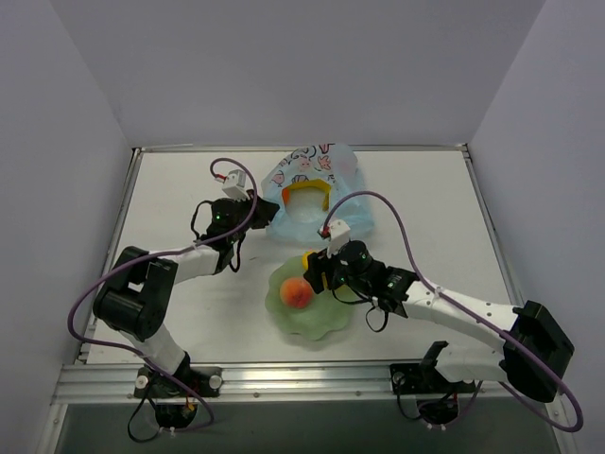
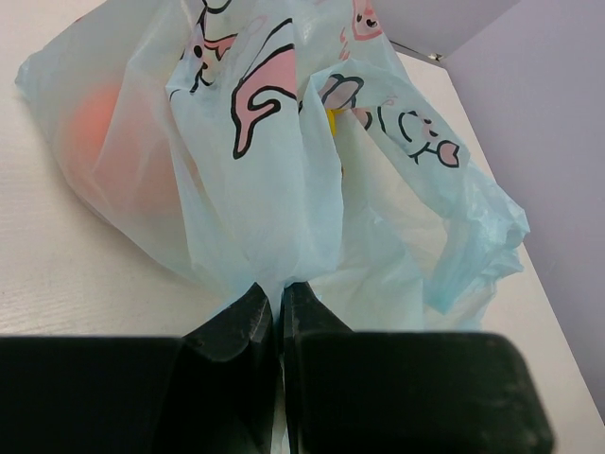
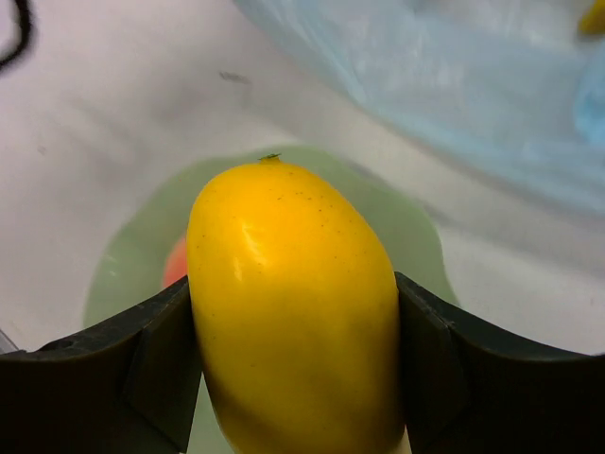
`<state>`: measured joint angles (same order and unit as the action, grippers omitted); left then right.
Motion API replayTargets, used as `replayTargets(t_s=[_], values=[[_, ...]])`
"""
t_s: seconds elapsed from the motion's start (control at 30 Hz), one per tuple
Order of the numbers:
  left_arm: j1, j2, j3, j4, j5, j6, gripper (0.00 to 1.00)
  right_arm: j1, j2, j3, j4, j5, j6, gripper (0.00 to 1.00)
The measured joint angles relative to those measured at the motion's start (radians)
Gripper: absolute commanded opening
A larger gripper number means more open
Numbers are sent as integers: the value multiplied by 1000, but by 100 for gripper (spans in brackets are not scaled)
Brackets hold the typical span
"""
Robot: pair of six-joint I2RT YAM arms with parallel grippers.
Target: Take the fake fruits out of the plastic bag
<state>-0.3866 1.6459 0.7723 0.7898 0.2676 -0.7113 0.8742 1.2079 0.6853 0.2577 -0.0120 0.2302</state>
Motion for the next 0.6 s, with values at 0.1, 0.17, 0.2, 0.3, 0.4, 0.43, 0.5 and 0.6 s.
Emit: replayTargets(t_s=[0.1, 0.17, 0.2, 0.3, 0.4, 0.43, 0.5, 0.6], values=[[0, 0, 0, 2, 2, -1, 2, 27, -8, -81, -32, 56, 54, 26], [0, 0, 0, 2, 2, -1, 2, 48, -11, -105, -53, 88, 83, 54], [0, 0, 0, 2, 2, -1, 2, 56, -15, -106, -61, 98, 90, 62], [0, 0, 0, 2, 2, -1, 2, 64, -40, -102, -60, 131, 107, 74], [-4, 0, 0, 2, 2, -1, 2, 63, -46, -68, -64, 161, 105, 69], [-5, 0, 0, 2, 2, -1, 2, 63, -44, -50, -64, 171, 101, 67], [-5, 0, 0, 2, 2, -2, 2, 63, -25, 4, -64, 193, 89, 61], [-5, 0, 0, 2, 3, -2, 2, 63, 42, 103, -53, 227, 64, 45]])
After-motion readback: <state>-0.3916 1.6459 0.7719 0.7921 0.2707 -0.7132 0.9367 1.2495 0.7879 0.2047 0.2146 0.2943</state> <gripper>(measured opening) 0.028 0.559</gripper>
